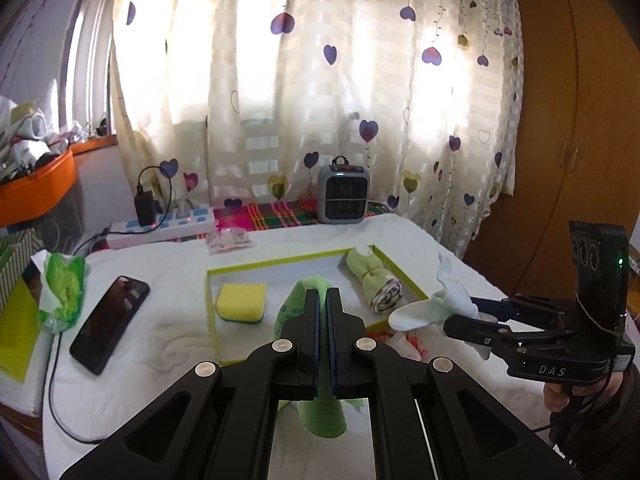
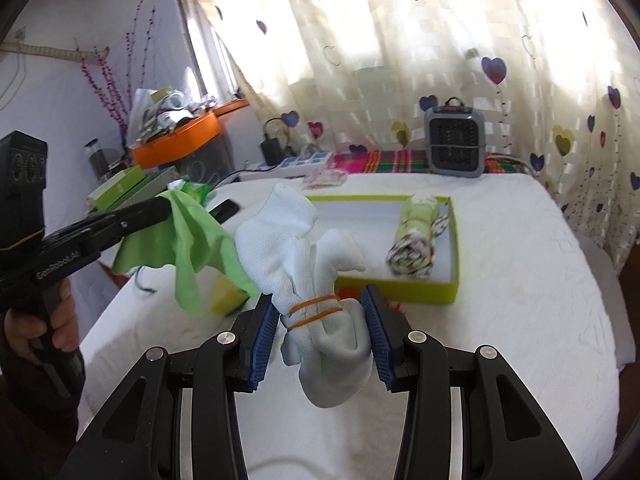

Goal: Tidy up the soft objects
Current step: 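Lift the green cloth and white socks and carry them over the box lid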

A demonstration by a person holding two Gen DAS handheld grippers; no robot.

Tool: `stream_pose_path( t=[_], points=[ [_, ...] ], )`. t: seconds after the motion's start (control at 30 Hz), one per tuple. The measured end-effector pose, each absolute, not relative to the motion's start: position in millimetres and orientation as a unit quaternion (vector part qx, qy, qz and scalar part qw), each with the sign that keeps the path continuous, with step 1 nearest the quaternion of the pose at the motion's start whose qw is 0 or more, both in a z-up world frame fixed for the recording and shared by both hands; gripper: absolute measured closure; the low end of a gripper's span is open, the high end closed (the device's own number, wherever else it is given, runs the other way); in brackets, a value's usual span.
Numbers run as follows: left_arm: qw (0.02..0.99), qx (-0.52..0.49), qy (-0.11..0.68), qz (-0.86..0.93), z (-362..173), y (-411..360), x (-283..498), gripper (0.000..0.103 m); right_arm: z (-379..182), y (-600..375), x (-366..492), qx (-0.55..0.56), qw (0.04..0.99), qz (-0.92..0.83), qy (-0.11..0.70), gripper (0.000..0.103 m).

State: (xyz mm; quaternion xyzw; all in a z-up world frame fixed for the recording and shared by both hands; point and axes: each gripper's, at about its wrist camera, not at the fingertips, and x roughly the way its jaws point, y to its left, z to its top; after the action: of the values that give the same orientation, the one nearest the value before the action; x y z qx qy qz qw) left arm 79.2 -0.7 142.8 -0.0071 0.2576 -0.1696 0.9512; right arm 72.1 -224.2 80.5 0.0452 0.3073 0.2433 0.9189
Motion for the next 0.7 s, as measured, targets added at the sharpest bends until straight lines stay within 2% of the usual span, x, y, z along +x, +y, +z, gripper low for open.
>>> stream_pose_path(
  t=[0.7],
  points=[
    [0.938, -0.018, 0.285, -0.199, 136.2, -17.0, 169.7, 0.1, 76.5, -211.6, 151.1, 0.056, 0.92, 0.182, 0.343, 0.059]
  ],
)
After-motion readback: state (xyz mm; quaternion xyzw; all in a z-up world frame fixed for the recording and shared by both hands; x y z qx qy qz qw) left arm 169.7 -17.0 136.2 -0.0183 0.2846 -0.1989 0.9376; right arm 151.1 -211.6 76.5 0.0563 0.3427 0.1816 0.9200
